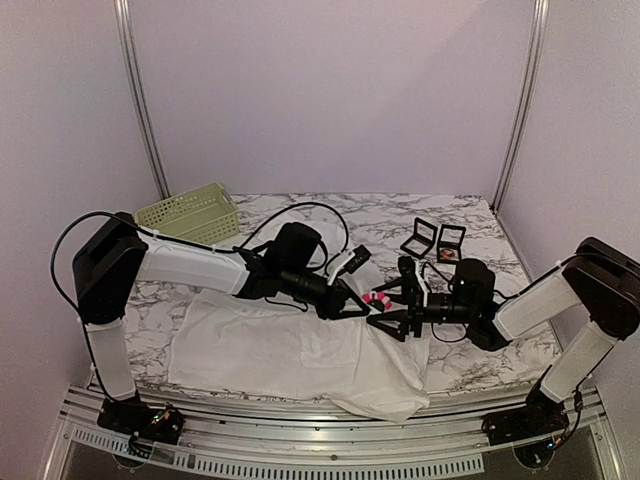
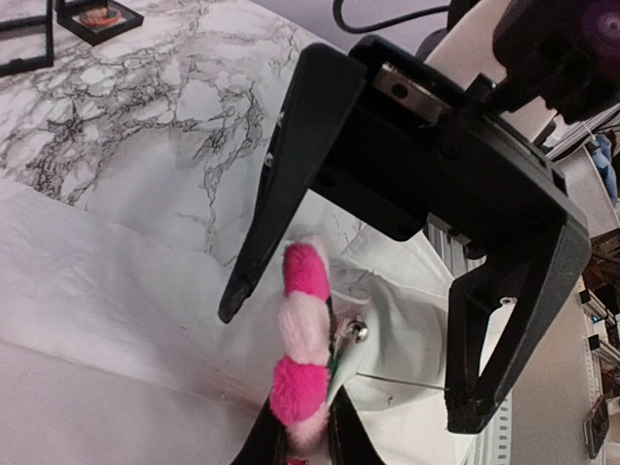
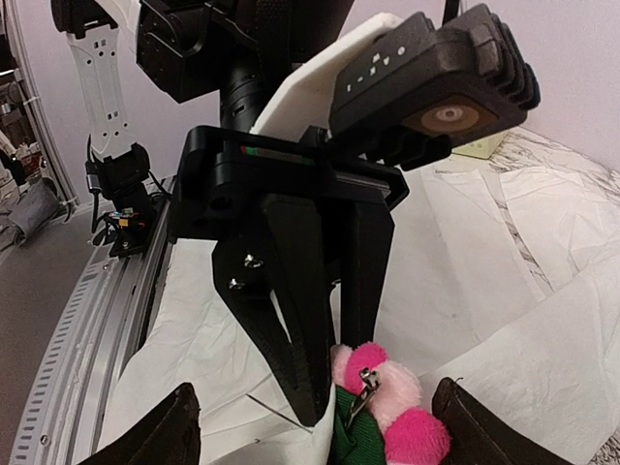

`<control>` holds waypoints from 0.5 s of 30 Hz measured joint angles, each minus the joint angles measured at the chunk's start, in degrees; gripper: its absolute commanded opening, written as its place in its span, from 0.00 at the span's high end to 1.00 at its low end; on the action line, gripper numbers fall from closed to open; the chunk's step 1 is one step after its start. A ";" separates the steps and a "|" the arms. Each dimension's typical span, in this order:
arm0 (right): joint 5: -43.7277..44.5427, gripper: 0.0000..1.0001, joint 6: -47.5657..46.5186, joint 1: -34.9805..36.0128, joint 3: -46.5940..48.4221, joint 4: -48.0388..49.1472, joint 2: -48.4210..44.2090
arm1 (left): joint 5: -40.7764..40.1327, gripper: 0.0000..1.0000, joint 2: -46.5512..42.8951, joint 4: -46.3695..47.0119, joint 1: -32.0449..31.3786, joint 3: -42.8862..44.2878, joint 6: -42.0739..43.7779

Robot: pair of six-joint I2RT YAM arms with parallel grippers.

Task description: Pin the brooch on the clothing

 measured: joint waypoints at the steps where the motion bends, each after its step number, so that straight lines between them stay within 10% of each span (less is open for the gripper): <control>1: 0.02 0.28 -0.15 0.02 0.00 0.00 0.26 | 0.00 1.00 0.00 0.00 0.00 0.00 0.00; 6: 0.50 0.58 -1.11 0.07 0.07 0.57 1.44 | -0.02 1.00 0.00 0.11 0.00 -0.13 0.00; 15: 1.99 0.66 0.24 0.00 0.22 2.91 3.23 | 0.11 1.00 0.00 -0.13 -0.09 -0.22 0.02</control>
